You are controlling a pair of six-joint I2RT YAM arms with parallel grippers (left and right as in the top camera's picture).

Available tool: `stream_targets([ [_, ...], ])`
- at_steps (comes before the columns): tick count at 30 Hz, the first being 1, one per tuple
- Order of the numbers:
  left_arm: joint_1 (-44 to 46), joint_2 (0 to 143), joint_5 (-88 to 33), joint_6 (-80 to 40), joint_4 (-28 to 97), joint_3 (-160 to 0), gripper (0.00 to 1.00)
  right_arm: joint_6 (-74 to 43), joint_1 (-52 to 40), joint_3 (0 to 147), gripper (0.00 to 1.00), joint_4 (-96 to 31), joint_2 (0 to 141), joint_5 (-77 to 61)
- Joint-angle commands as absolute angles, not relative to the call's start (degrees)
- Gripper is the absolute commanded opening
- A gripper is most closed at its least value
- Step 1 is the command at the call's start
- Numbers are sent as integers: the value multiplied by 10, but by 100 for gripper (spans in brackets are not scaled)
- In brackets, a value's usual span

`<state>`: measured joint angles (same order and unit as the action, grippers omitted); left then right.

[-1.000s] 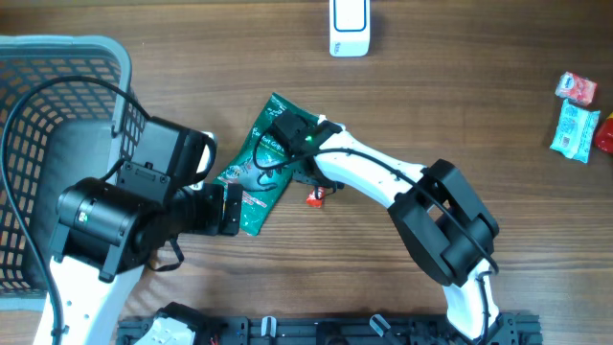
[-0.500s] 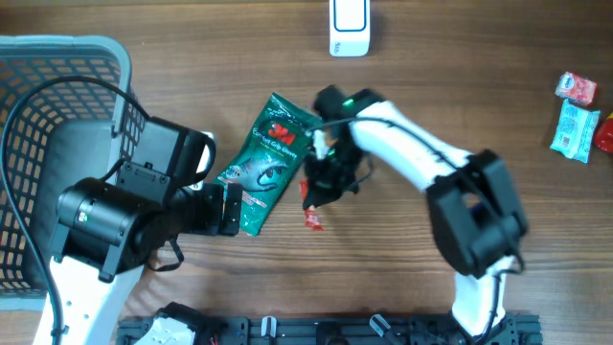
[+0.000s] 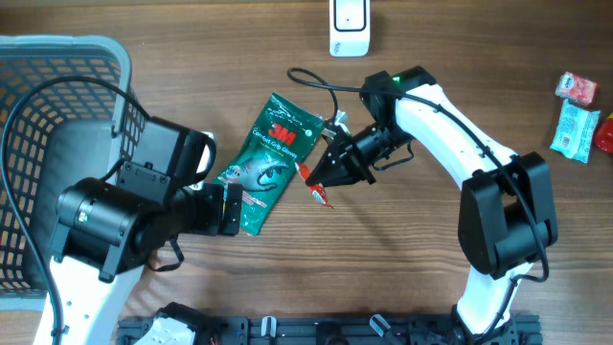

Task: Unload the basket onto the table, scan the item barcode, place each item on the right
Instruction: 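Reach the right gripper to the red Nescafe stick and grasp it, then lift the Nescafe stick and hold it at the scanner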

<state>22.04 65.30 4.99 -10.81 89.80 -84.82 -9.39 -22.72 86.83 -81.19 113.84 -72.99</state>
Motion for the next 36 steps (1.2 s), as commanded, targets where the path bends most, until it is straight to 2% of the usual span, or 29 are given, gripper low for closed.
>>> stream_targets([
  [1,218,649,47,-114,897,-851,100,-34,-225,876,4,-782,1132,-874],
  [4,218,649,47,-113,897,-851,100,-10,-225,876,4,-754,1132,-928],
  [12,218,649,47,-114,897,-851,100,-27,-227,876,4,-711,1132,-930],
  [19,218,649,47,-114,897,-851,100,141,-227,876,4,-715,1127,-930],
  [25,218,649,47,-114,897,-851,100,165,-227,876,4,-715,1126,-921],
  [29,218,649,47,-114,897,-851,100,163,-227,876,4,-695,1126,-811],
  [31,218,649,47,-114,896,-851,100,157,-227,876,5,-665,1126,-667],
  [36,218,649,47,-114,897,-851,100,62,-226,884,5,-572,1126,-478],
])
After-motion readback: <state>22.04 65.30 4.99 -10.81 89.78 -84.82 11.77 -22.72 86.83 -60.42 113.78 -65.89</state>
